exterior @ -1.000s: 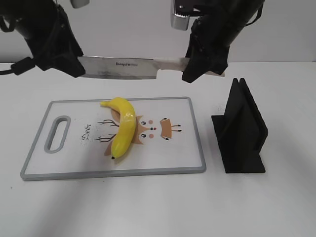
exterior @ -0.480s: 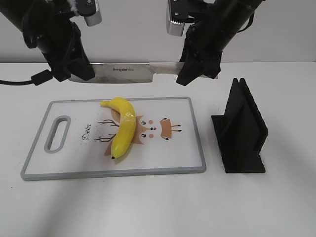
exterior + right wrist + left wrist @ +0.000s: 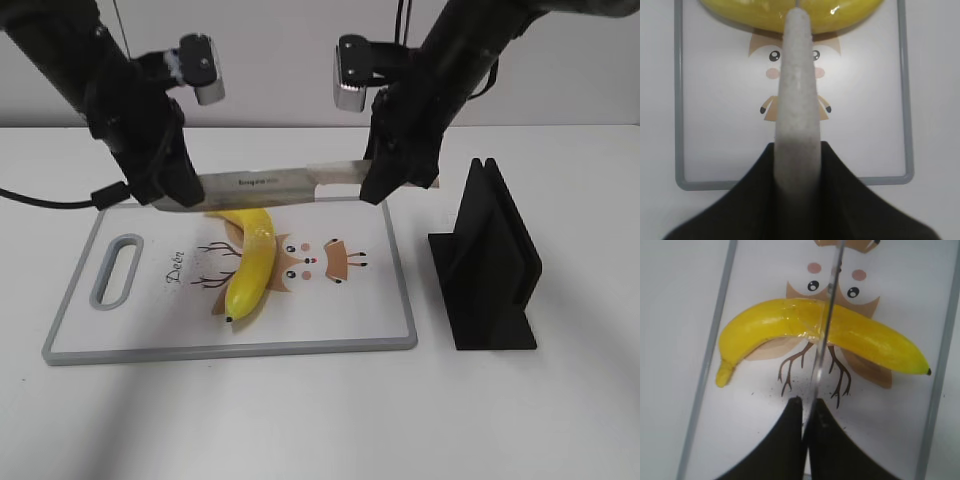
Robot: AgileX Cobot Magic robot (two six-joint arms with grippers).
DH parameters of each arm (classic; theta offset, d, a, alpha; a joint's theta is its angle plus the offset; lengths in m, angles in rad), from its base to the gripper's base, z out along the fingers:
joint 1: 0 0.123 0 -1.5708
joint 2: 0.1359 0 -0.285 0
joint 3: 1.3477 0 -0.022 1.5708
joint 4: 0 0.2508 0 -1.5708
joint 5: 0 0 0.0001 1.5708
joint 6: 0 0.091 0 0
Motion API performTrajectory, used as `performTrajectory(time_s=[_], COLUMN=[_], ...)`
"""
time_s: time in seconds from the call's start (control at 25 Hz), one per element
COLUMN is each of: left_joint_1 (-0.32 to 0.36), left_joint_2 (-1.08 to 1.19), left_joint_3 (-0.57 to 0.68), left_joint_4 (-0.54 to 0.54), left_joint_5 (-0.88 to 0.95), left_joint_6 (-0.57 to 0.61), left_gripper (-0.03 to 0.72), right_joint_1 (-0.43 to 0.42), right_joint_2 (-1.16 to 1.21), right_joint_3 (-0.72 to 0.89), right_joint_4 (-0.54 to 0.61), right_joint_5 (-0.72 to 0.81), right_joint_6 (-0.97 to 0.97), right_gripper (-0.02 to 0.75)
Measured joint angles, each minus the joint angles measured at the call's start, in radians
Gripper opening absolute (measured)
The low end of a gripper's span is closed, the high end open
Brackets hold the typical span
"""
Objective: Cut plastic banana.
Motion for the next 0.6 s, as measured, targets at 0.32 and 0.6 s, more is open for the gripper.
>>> performTrajectory(time_s=[0.32, 0.6], left_joint_1=[0.0, -0.003], left_joint_2=[0.196, 0.162], left_joint_3=[-0.014, -0.009], left_joint_4=[-0.041, -0.034], left_joint_5=[-0.064, -0.068], left_joint_6=[-0.001, -0.006], left_gripper=[-0.007, -0.007], right_joint_1=[-0.008, -0.003], right_joint_2=[0.161, 0.146], right_joint_3=[-0.015, -0.018], right_joint_4=[-0.031, -0.056], right_joint_5=[-0.043, -0.026], right_joint_6=[0.075, 0.09], right_gripper=[0.183, 0.182])
